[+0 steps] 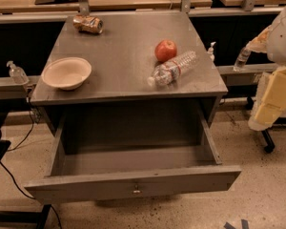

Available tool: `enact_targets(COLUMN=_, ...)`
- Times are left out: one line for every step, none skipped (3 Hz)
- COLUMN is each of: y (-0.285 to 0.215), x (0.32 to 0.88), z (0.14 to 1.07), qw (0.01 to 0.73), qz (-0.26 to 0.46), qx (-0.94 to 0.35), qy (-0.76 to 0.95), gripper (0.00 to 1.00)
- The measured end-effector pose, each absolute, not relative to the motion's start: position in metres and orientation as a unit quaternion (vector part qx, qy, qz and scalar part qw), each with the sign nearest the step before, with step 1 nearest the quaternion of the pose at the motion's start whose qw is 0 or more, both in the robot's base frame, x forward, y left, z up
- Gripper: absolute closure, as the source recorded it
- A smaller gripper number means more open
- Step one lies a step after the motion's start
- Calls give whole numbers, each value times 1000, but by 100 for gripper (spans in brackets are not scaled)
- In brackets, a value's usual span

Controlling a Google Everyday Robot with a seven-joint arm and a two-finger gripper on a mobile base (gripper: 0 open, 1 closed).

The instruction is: Place water bottle into top drawer

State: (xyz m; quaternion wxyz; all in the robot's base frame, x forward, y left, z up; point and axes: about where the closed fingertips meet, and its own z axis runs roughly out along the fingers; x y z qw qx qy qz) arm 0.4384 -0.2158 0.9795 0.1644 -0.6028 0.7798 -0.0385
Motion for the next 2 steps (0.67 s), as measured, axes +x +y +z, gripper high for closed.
enact_targets(y=-215, x=440, z=980, qw=165, qz=-38, qx=-607, qy=777, gripper=0)
enact_targets(y=-203, x=458, z=979, qw=167, qz=-30, qx=-668, qy=724, gripper=0)
